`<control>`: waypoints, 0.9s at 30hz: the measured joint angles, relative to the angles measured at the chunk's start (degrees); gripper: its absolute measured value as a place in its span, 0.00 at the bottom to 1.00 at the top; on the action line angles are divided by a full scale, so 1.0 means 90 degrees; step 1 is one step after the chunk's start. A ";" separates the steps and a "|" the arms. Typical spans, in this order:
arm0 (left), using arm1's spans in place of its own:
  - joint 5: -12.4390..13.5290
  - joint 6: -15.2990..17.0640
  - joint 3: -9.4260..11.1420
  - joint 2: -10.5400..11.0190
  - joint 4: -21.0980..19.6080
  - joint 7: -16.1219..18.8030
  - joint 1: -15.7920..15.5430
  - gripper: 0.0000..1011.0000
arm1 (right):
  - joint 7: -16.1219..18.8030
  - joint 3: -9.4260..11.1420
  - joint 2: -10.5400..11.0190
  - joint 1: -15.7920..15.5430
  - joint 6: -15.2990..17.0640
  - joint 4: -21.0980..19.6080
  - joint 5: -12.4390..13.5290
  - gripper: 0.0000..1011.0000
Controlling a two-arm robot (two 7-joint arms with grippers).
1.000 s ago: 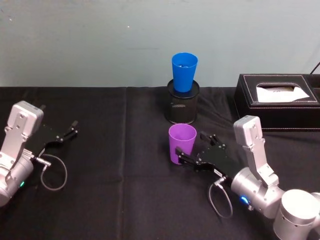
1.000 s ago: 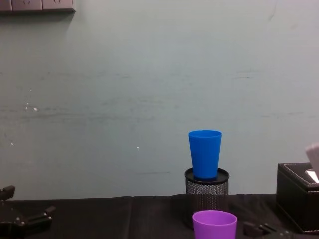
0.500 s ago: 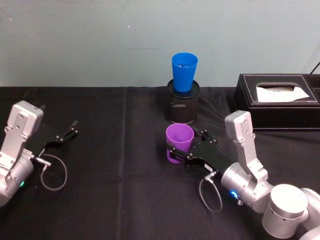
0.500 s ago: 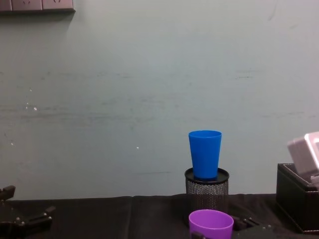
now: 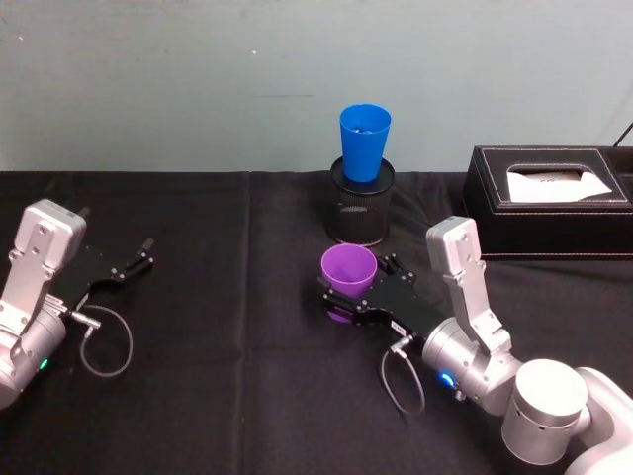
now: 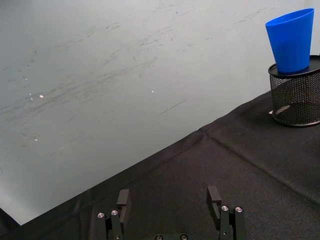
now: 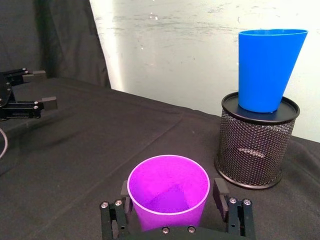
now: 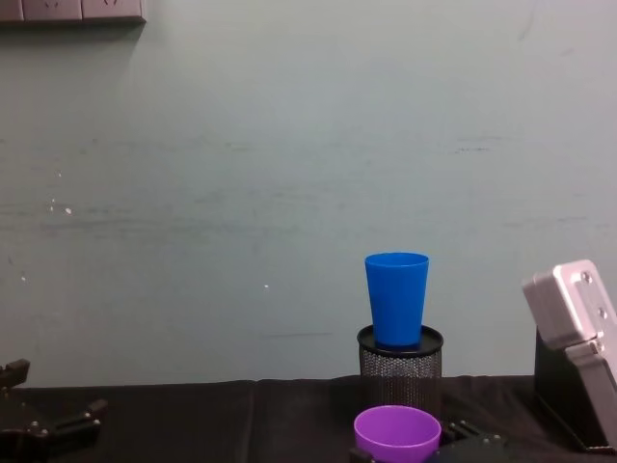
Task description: Pick up one cup with a gripper and tap it against the other cup.
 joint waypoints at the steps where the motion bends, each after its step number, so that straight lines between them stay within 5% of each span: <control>1: 0.0000 0.0000 0.0000 0.0000 0.0000 0.0000 0.0000 0.99 | 0.0006 0.0014 -0.0024 0.0005 -0.0007 0.0030 -0.0028 0.99; 8: 0.0000 0.0000 0.0000 0.0000 0.0000 0.0000 0.0000 0.99 | 0.0018 0.0087 -0.0095 0.0000 -0.0008 0.0058 -0.0129 0.95; 11: 0.0000 0.0000 0.0000 0.0000 0.0000 0.0000 0.0000 0.99 | 0.0014 0.0148 -0.0137 -0.0024 0.0029 0.0041 -0.0188 0.83; 17: 0.0000 0.0000 0.0000 0.0000 0.0000 0.0000 0.0000 0.99 | 0.0044 0.0226 -0.0158 -0.0058 0.0103 -0.0066 -0.0239 0.77; 27: 0.0000 0.0000 0.0000 0.0000 0.0000 0.0000 0.0000 0.99 | 0.0015 0.0464 0.0108 -0.0266 0.0798 -0.1070 -0.0411 0.74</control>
